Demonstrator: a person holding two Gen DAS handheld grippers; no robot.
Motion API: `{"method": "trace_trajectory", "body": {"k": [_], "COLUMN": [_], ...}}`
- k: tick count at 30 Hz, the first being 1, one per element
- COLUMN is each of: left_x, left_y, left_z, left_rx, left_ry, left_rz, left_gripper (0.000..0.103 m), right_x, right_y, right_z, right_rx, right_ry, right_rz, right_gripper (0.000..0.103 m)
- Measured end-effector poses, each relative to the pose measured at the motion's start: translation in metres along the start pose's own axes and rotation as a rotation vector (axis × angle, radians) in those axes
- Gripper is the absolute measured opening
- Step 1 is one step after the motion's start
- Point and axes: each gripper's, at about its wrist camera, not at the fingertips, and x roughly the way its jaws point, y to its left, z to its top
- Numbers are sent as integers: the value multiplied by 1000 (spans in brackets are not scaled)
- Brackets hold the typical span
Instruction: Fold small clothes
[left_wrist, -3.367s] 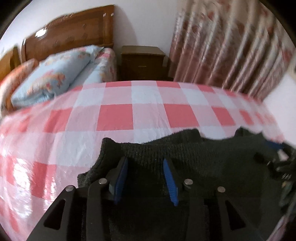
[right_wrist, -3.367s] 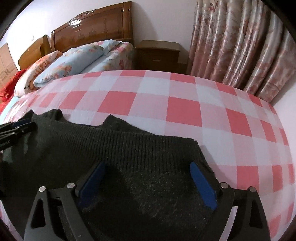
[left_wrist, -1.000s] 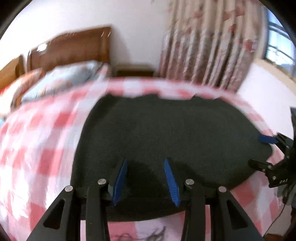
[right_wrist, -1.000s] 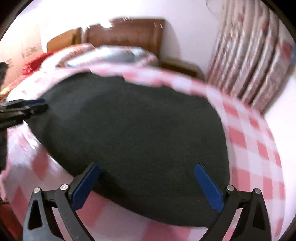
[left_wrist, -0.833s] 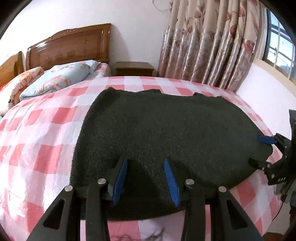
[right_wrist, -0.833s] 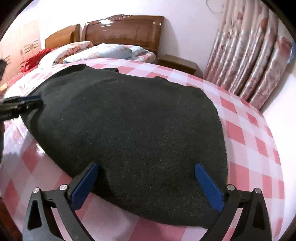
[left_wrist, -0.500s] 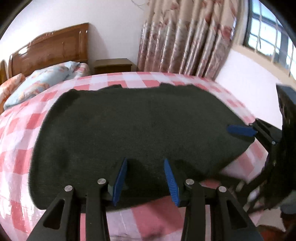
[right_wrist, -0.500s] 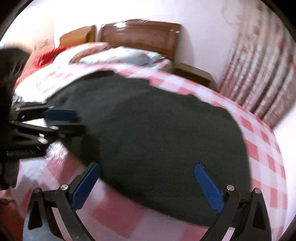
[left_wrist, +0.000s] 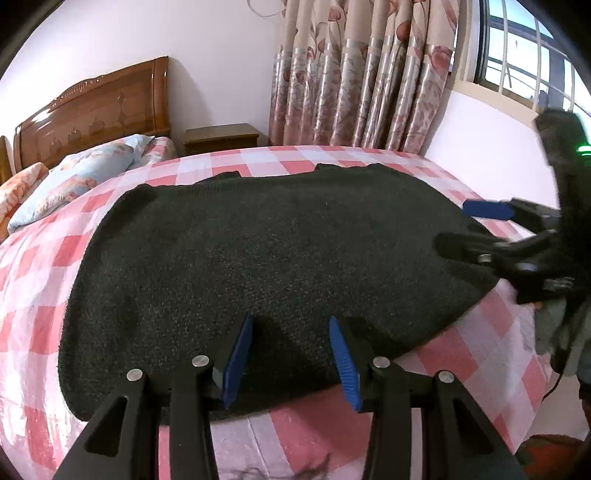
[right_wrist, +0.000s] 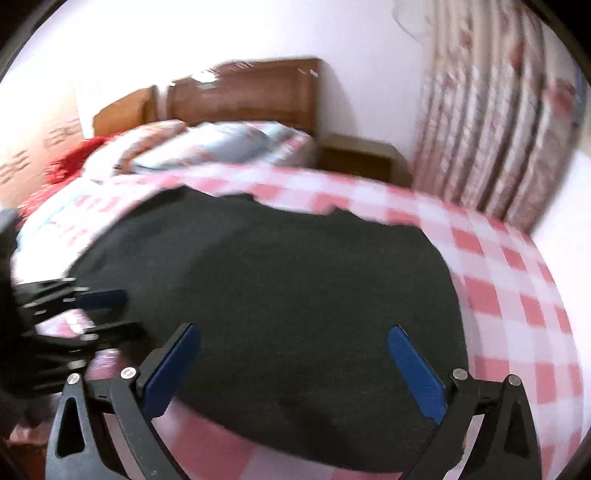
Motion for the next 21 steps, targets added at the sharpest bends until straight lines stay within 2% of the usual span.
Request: {"method": "trace_trajectory", "body": {"k": [2,4,9,13,16,17,18,21], "left_x": [-1,-1,-2,-2,-2,-2,-2,-2], "left_y": [2,4,3,1,1,1,1,2], "left_z": [0,0,-1,-2,-2,-2,-2,-3], "left_rx": [-6,-10,-9,-5,-2,-3,-2,-1], "left_ry": [2,4,-2,-3,1,2,3,2], "left_rz": [-10,-20,-18,-14,-15,-15,-16,-24], "left_gripper": [44,44,45,47,47,47,47,47], "right_x": [23,21,19,9,26,34,33,31], "right_y": [1,0,-2,19,43,46,44,37], "right_z": [-11,-23,-8,1,-1,-5,-6,-7], "right_rx": [-12,-30,-12,-13,-96,-113,-121,-135], "right_ry": [80,28,84,25,57,61,25,48], "right_rz": [-48,-50,-62,17,32,22,29,35], "right_gripper": [103,103,103,103,103,103,103,103]}}
